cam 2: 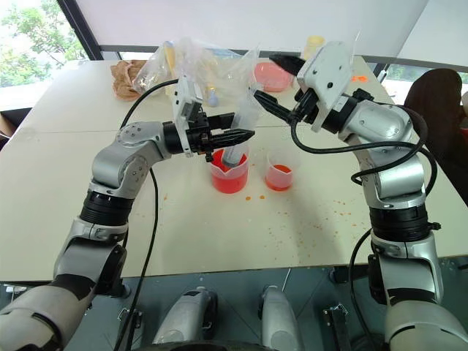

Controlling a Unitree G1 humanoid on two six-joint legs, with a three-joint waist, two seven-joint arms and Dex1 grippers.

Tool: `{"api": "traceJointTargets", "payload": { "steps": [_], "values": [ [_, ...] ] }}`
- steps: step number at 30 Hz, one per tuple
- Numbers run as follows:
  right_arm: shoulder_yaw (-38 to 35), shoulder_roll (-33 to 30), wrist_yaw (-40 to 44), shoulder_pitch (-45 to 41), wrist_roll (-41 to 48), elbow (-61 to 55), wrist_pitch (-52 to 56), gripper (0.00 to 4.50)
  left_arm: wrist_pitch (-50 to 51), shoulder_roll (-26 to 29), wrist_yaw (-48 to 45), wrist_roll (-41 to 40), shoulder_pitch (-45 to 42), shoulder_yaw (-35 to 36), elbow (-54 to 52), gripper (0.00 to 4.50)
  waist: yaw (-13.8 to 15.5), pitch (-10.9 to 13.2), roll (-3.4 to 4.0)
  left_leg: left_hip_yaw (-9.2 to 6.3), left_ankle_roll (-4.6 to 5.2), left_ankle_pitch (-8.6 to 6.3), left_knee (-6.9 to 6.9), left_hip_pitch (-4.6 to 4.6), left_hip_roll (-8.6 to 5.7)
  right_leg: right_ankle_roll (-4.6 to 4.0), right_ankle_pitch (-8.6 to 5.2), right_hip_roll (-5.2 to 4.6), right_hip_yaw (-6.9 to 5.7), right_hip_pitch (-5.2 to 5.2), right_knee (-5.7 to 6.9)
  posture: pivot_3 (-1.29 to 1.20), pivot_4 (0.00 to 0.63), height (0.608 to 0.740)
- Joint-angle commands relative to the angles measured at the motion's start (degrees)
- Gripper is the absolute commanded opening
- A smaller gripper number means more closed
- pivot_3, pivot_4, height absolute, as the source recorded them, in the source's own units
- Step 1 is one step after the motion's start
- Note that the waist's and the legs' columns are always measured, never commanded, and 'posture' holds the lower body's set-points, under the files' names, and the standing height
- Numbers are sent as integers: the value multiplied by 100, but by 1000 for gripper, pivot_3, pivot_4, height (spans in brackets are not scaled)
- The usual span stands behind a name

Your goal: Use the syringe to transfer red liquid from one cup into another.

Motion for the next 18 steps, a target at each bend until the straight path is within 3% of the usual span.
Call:
{"api": "traceJointTargets", "payload": {
  "steps": [1,3,18],
  "values": [
    [-166,22,-11,-70,15,-101,-135,874,-96,19,-27,24,39,-2,-69,1430,-1,0,0,0,0,0,0,0,0,0,0,0,0,0,0,0,150,740],
    [-158,32,6,-52,-10,-112,-134,29,-111,16,-9,34,52,2,-36,1430,-2,0,0,0,0,0,0,0,0,0,0,0,0,0,0,0,150,740],
    [-498,-88,-324,-443,-288,365,-415,29,-951,-177,74,383,272,-64,735,1430,1,0,0,0,0,0,0,0,0,0,0,1,0,0,0,0,150,740]
  ]
}}
